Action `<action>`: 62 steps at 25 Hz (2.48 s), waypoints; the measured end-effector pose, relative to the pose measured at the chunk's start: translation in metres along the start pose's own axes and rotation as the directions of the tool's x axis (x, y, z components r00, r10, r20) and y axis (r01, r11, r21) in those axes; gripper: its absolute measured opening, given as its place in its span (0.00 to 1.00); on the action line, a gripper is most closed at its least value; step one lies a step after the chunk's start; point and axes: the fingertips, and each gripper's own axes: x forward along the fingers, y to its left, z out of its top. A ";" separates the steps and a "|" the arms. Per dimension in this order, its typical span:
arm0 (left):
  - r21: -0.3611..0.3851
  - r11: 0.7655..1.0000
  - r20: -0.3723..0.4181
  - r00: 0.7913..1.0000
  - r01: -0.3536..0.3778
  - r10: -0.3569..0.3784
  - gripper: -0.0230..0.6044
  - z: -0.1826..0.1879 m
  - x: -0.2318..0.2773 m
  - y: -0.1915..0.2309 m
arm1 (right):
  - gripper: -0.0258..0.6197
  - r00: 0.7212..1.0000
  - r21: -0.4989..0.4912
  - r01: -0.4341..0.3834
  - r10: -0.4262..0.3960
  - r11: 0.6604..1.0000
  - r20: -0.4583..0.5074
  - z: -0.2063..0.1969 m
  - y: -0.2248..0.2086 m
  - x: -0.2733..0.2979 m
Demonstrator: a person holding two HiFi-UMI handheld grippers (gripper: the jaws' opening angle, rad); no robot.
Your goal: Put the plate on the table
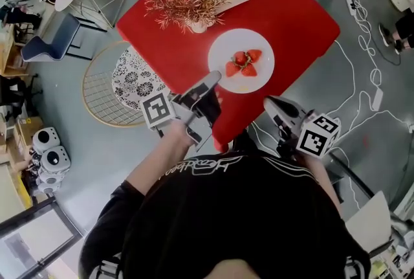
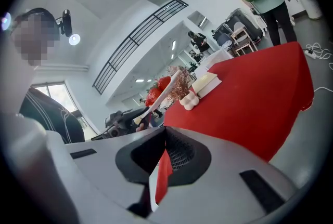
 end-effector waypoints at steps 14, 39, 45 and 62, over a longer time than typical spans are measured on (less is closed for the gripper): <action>0.054 0.998 -0.005 1.000 -0.029 0.029 0.07 0.035 0.060 0.041 | 0.05 1.000 0.068 0.027 -0.027 0.997 -0.007 -0.015 -0.022 0.002; -0.005 0.954 -0.013 0.954 -0.301 0.301 0.07 0.042 0.066 0.162 | 0.05 0.998 0.148 0.064 -0.063 0.987 -0.007 -0.027 -0.048 -0.001; -0.010 0.947 -0.018 0.947 -0.321 0.321 0.07 0.039 0.065 0.165 | 0.05 0.998 0.154 0.063 -0.064 0.986 -0.002 -0.029 -0.047 -0.004; -0.086 0.931 -0.038 0.935 -0.355 0.353 0.14 0.038 0.067 0.171 | 0.05 0.997 0.121 0.075 -0.073 0.990 -0.016 -0.031 -0.044 -0.005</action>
